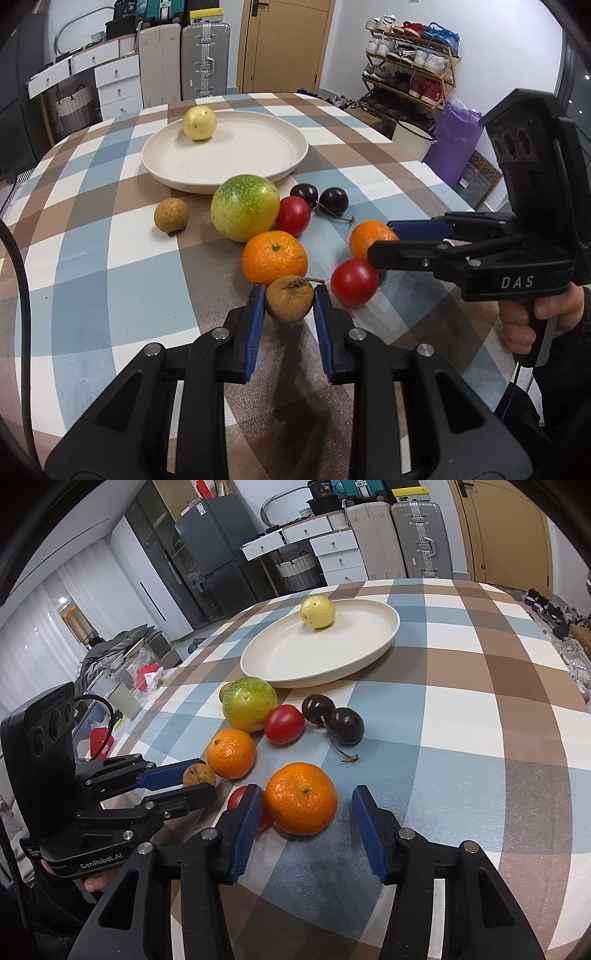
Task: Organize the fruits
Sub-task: 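Grasp the orange with the right gripper while the left gripper grasps the brown pear, then carry the orange and pear onto the plate with both grippers and release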
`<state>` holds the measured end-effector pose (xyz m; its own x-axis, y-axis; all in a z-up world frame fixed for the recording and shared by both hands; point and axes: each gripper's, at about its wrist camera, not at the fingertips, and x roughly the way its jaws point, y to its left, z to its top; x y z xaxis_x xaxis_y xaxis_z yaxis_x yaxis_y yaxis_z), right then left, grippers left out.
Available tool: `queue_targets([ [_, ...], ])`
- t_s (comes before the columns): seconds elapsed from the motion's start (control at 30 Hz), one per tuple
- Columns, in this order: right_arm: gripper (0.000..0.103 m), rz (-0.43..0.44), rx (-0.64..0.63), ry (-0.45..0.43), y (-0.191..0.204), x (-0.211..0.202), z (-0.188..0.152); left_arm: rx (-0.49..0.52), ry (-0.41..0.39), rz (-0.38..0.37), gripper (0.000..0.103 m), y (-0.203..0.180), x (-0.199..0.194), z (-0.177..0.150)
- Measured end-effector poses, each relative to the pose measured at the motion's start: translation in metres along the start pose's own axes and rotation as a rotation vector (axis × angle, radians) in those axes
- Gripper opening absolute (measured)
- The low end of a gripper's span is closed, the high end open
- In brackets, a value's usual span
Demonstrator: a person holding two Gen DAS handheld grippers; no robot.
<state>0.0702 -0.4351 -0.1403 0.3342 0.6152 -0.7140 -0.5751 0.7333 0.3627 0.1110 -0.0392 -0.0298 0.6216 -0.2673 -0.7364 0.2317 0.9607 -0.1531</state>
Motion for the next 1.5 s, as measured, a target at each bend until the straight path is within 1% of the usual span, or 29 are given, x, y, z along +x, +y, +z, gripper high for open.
queue_targets([
  [0.07,0.051,0.009,0.007,0.002,0.0,0.0,0.001,-0.006,-0.013,-0.003,0.023,0.001,-0.004,0.001],
  [0.13,0.043,0.024,0.011,0.004,0.0,0.001,0.001,-0.01,-0.026,-0.006,0.023,0.002,-0.008,0.002],
  [0.23,0.041,0.016,-0.007,-0.004,0.003,0.0,0.0,-0.016,-0.041,0.004,0.023,0.004,-0.013,0.004],
  [0.47,0.04,-0.003,-0.045,-0.034,0.009,-0.005,0.002,-0.052,-0.089,0.029,0.023,0.015,-0.025,0.008],
  [0.63,0.04,0.001,-0.061,-0.067,0.013,-0.014,0.008,-0.071,-0.13,0.054,0.023,0.024,-0.033,0.014],
  [0.93,0.04,0.005,-0.071,-0.126,0.013,-0.028,0.032,-0.089,-0.19,0.1,0.023,0.039,-0.042,0.042],
  [1.33,0.04,0.004,-0.088,-0.189,0.012,-0.034,0.065,-0.098,-0.24,0.158,0.024,0.055,-0.031,0.073],
  [1.43,0.04,0.003,-0.09,-0.205,0.012,-0.036,0.072,-0.105,-0.256,0.156,0.024,0.059,-0.028,0.082],
  [1.5,0.04,0.0,-0.096,-0.213,0.011,-0.037,0.077,-0.1,-0.266,0.17,0.024,0.061,-0.026,0.089],
])
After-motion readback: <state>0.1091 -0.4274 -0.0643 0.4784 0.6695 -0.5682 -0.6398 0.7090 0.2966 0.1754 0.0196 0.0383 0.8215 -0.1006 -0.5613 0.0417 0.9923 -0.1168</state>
